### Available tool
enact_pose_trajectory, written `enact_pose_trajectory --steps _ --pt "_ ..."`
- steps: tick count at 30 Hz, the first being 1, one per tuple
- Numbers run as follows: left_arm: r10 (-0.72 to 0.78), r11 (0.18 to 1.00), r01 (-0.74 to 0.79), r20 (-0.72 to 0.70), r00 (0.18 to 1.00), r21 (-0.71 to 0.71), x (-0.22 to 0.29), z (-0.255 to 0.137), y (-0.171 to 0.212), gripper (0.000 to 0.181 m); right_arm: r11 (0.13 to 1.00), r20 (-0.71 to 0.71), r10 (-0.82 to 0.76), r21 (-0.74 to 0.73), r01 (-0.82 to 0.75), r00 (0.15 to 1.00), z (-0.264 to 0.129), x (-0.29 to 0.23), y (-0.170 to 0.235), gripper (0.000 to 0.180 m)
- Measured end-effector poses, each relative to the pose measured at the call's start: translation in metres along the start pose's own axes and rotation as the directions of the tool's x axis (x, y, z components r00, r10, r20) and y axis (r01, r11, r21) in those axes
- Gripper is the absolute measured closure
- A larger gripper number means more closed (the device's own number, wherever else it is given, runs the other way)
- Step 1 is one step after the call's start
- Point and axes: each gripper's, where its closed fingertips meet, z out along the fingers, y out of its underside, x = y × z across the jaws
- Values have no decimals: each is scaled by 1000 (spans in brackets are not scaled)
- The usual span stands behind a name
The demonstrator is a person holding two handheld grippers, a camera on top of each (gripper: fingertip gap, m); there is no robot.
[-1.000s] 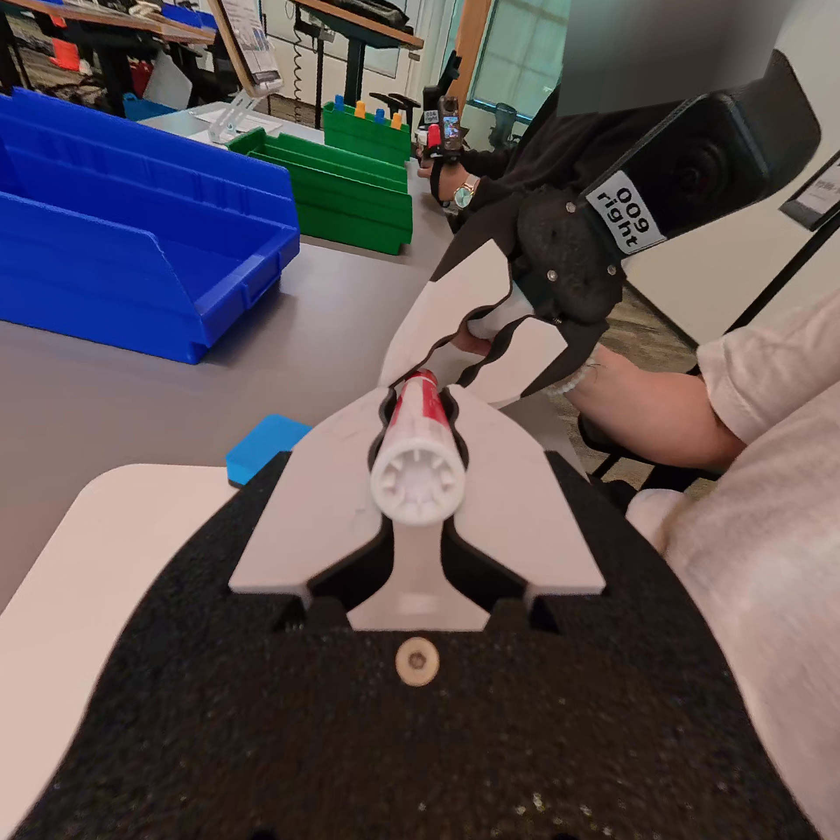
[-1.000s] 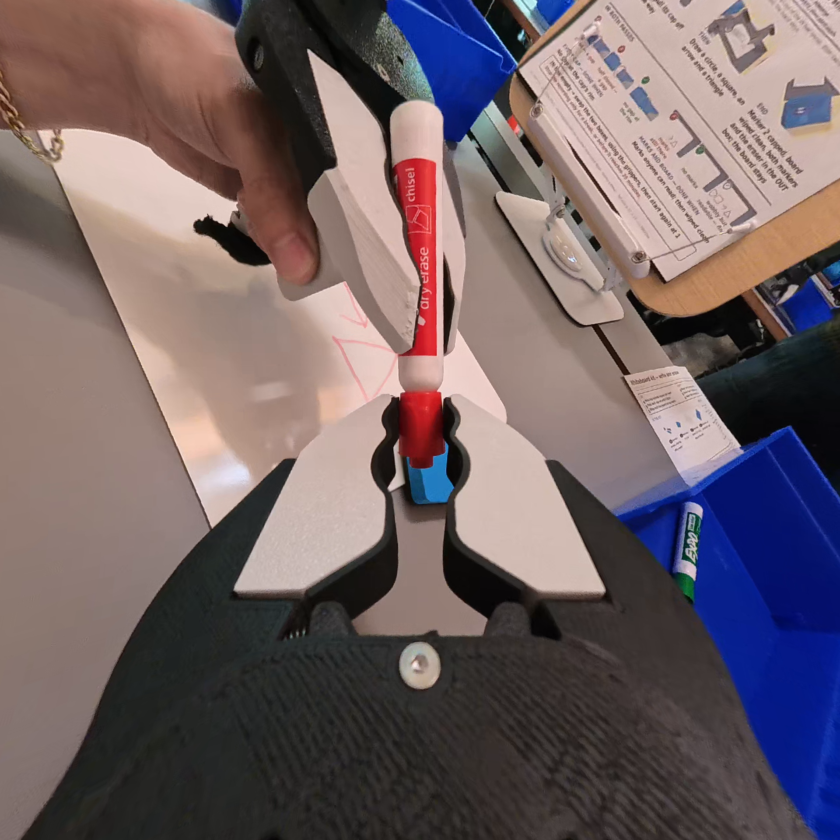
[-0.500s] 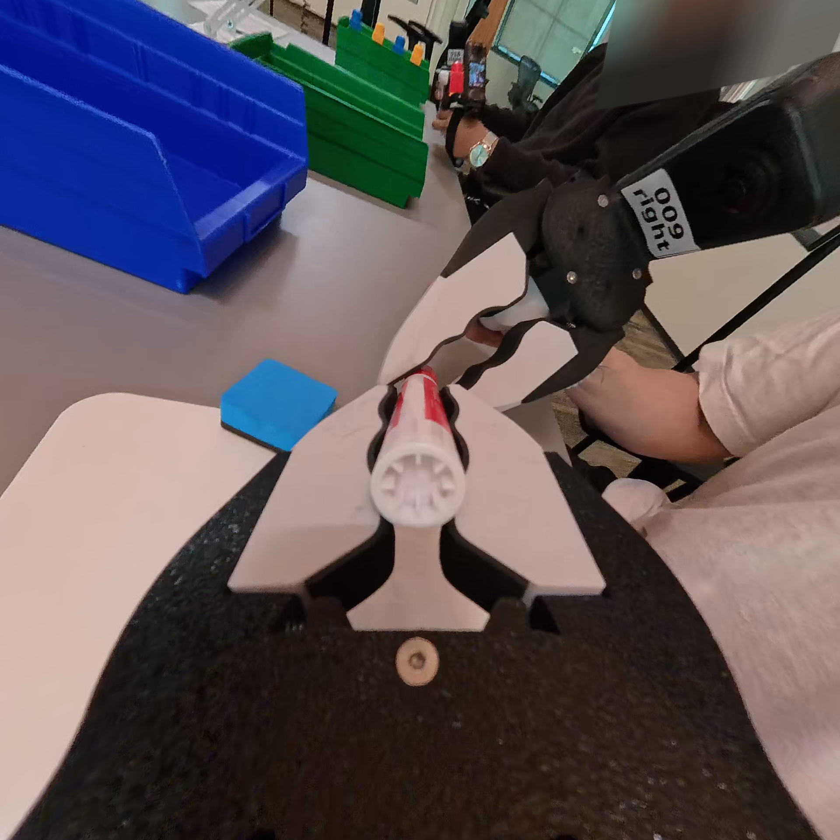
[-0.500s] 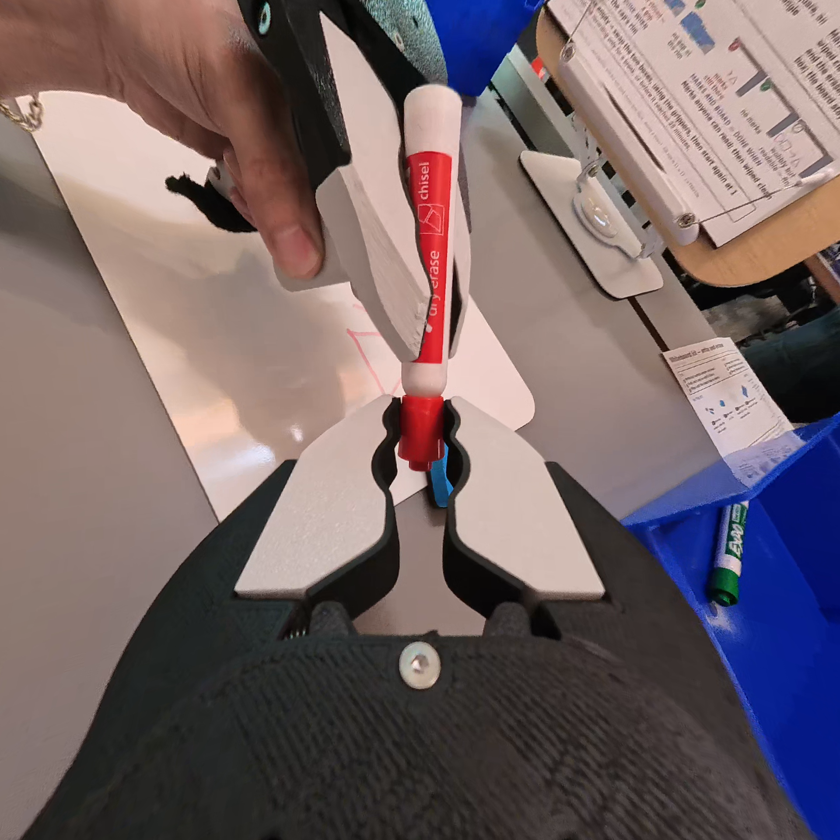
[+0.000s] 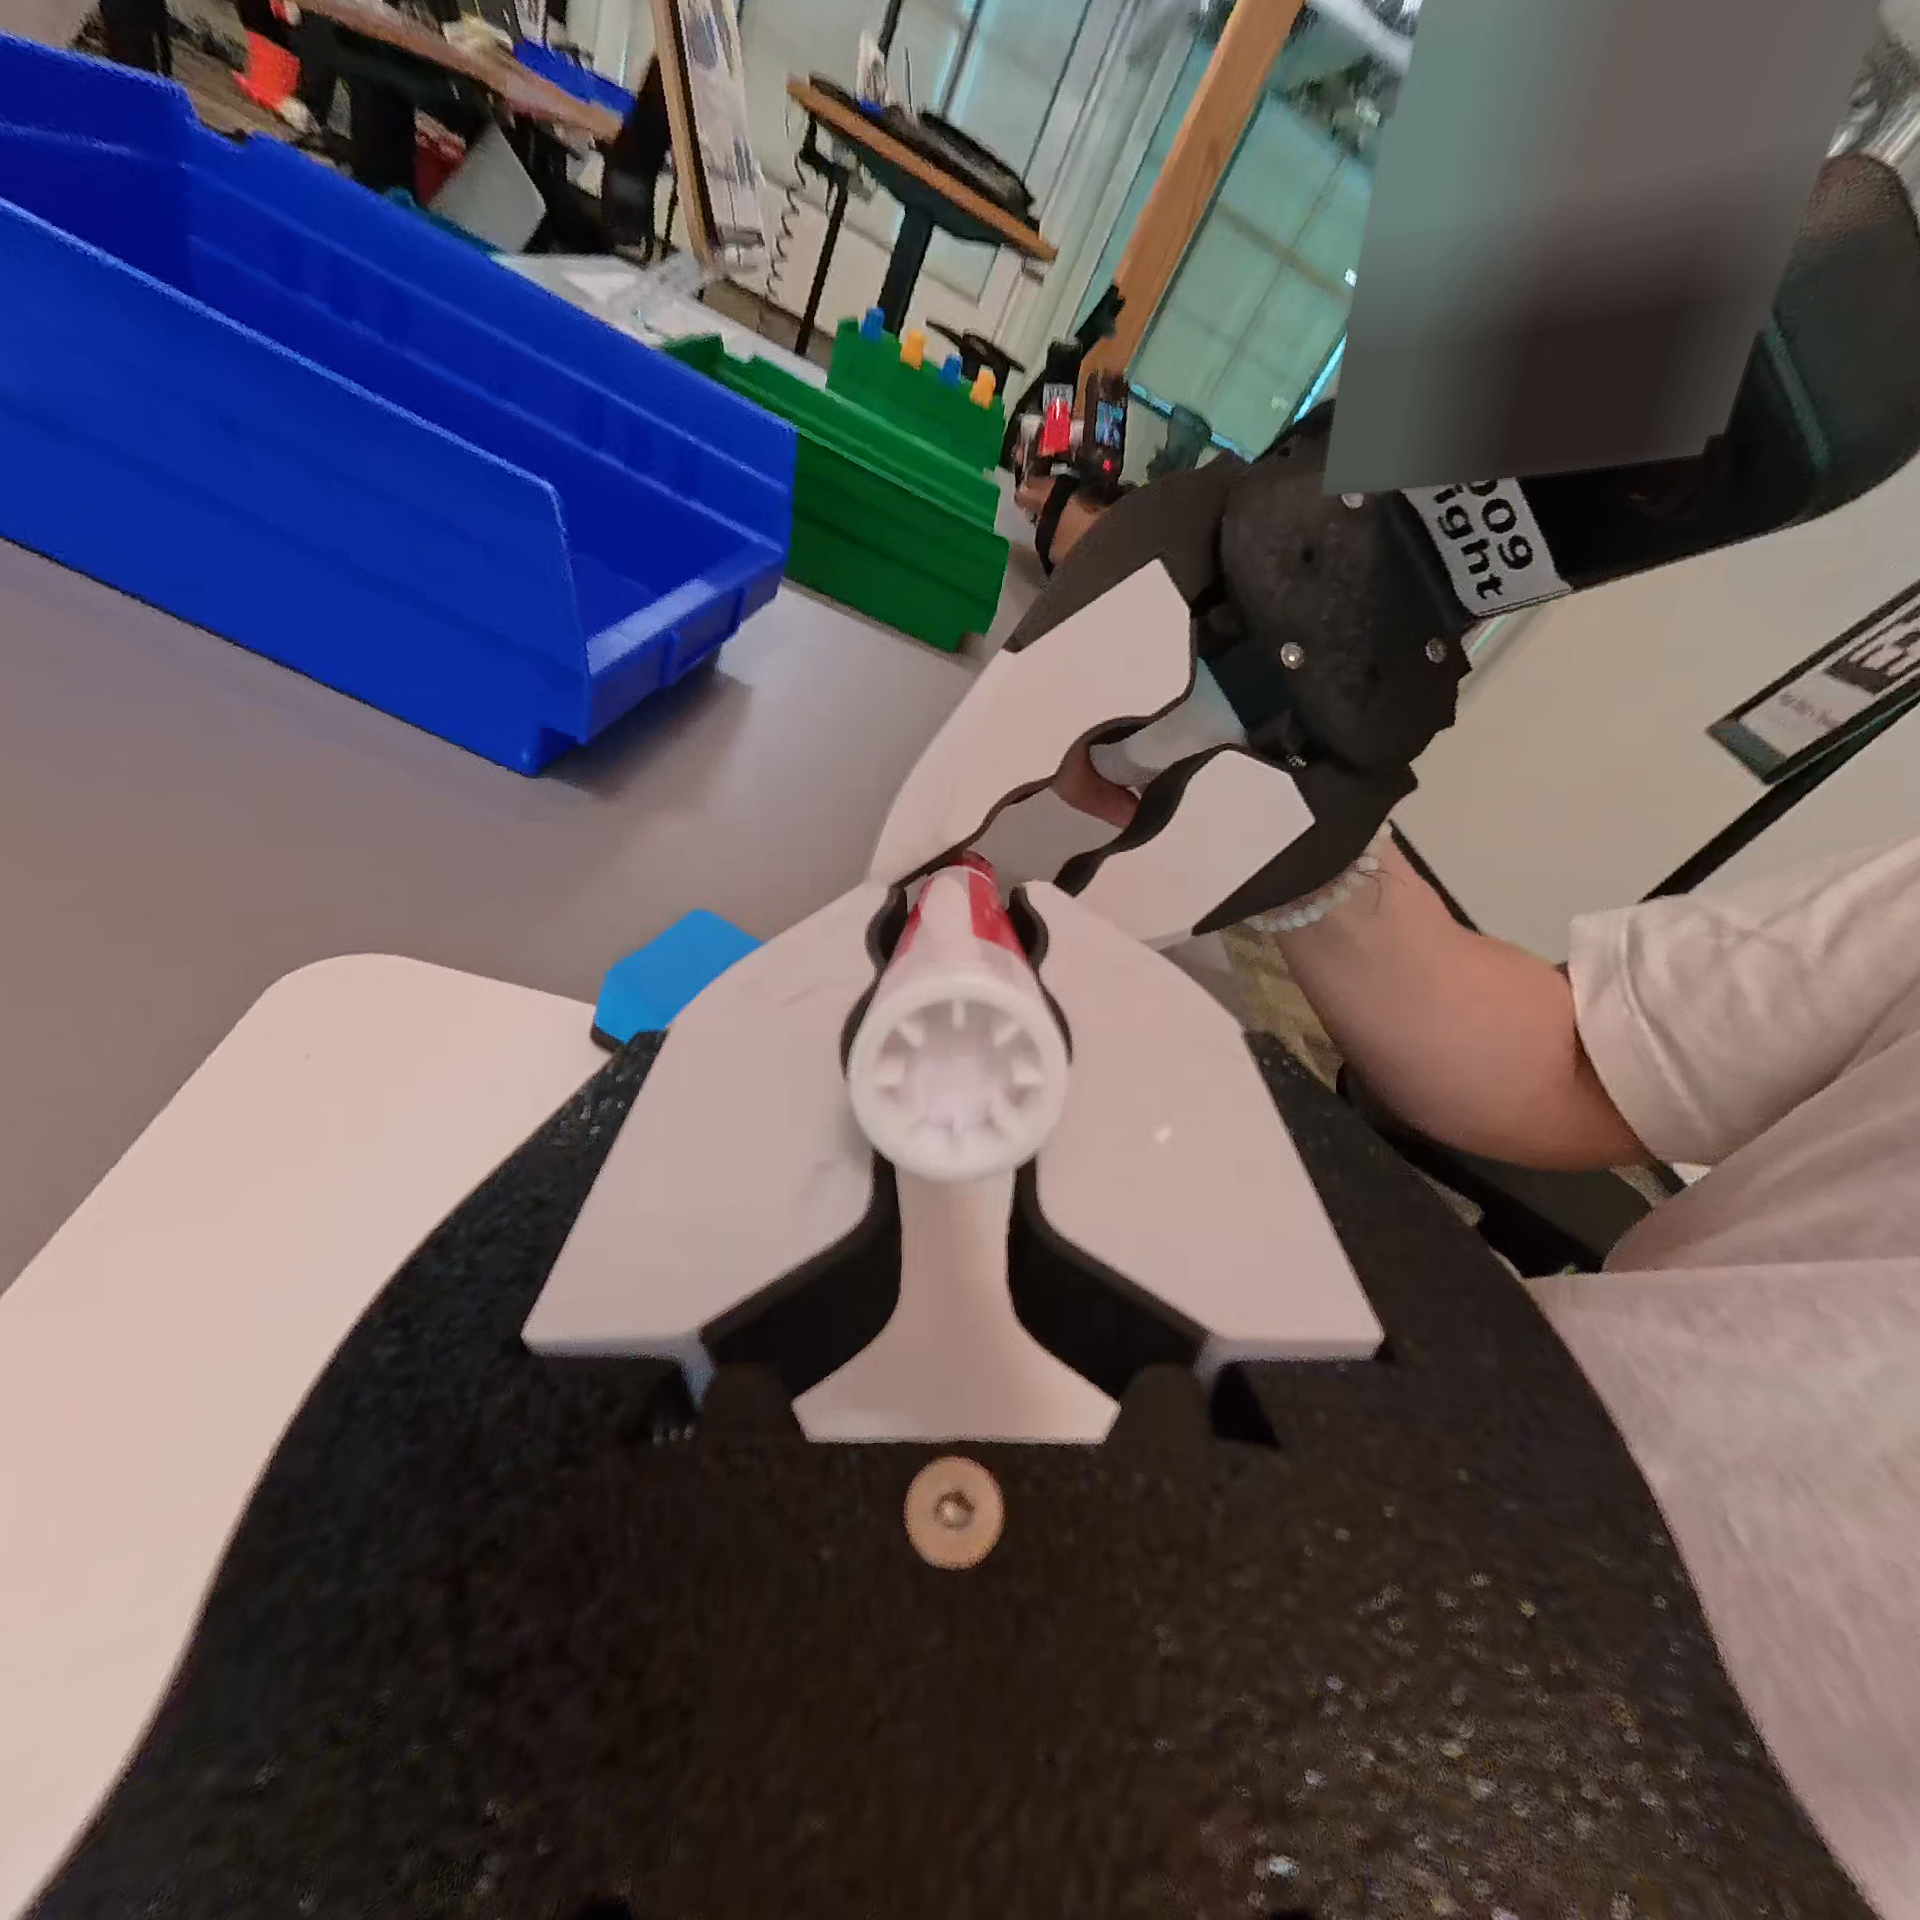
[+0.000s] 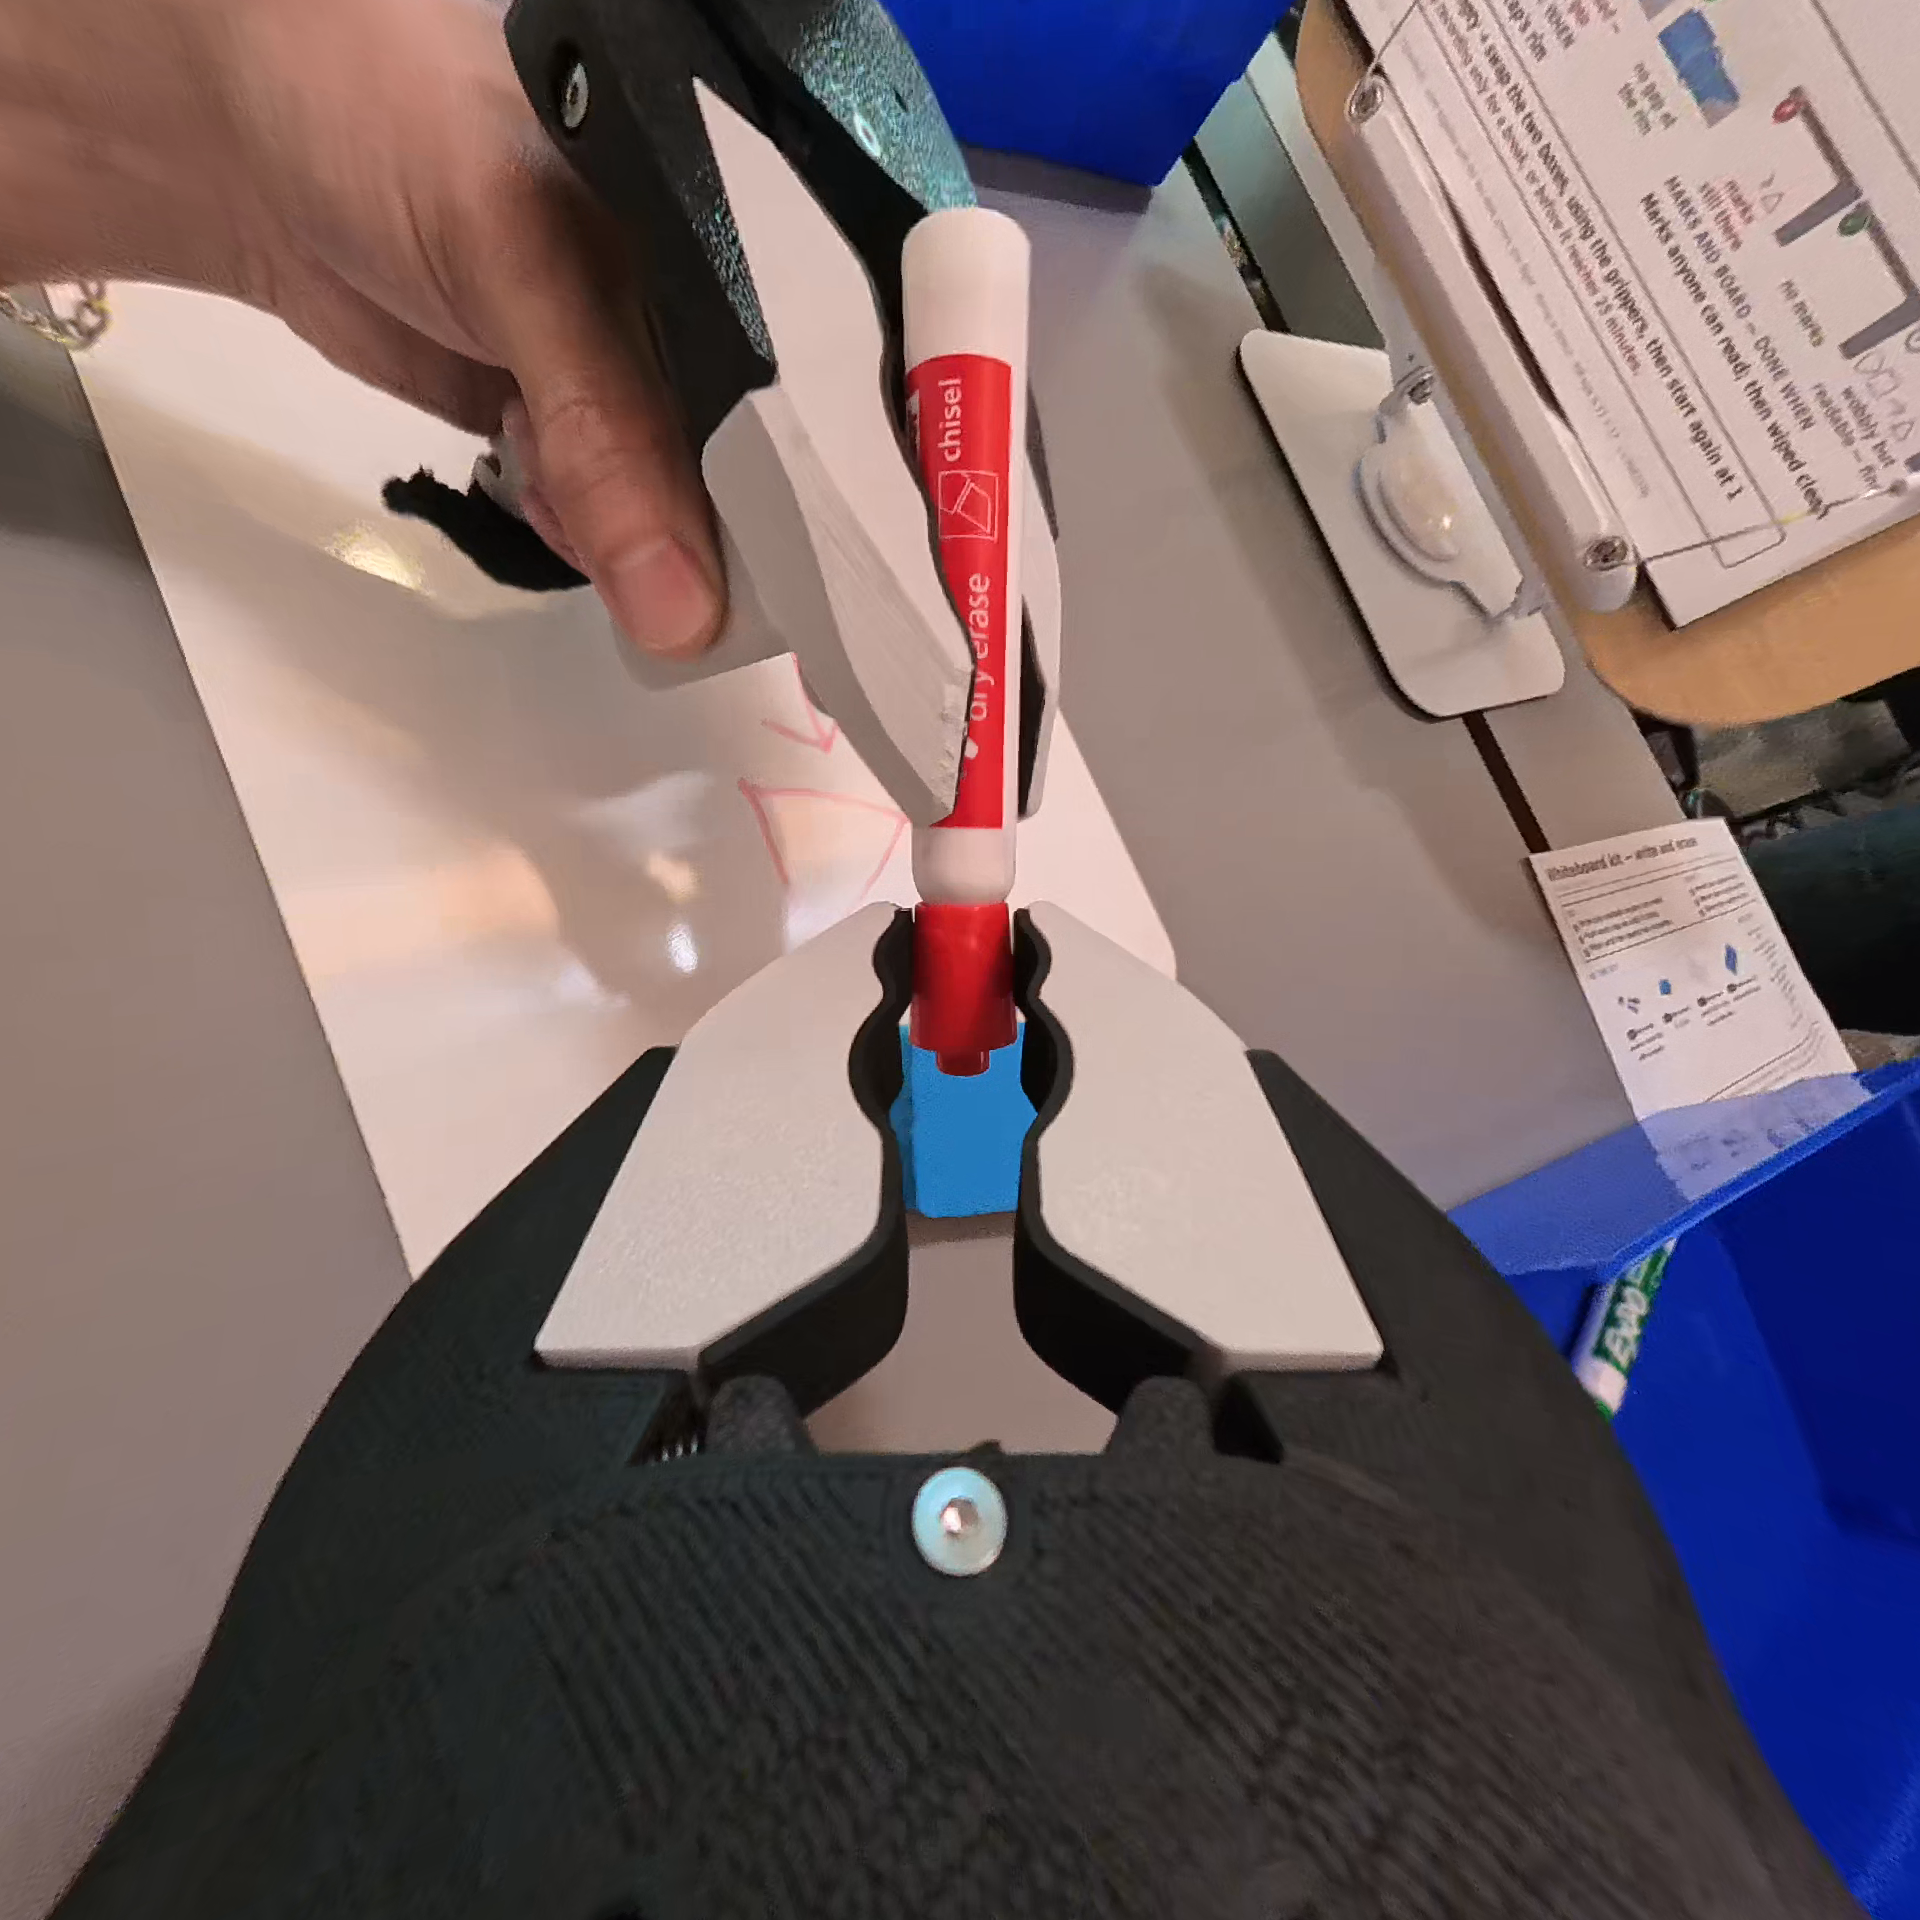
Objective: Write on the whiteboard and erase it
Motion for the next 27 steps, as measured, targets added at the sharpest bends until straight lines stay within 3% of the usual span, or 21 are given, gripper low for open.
enact_pose_trajectory --steps 7,13,21,23,24,27 --pt "-52 980 63 -68 996 186 1 -17 -25 162 992 -4 -18 124 19 1000 -3 16 -29 159" --pt "-33 970 50 -76 997 237 3 -22 -33 162 983 -3 -4 186 4 1000 -14 23 -35 141" --pt "-53 953 90 -134 990 288 8 -29 -41 162 926 31 28 376 -38 999 -32 24 -53 150" --pt "-49 954 91 -152 987 286 11 -27 -41 163 924 59 9 380 -31 998 -29 20 -57 151" --pt "-45 955 89 -160 986 284 13 -26 -41 163 934 86 5 357 -35 996 -25 17 -56 163" --pt "-37 957 77 -148 988 278 11 -27 -40 163 932 118 22 356 -63 993 -23 15 -56 163"
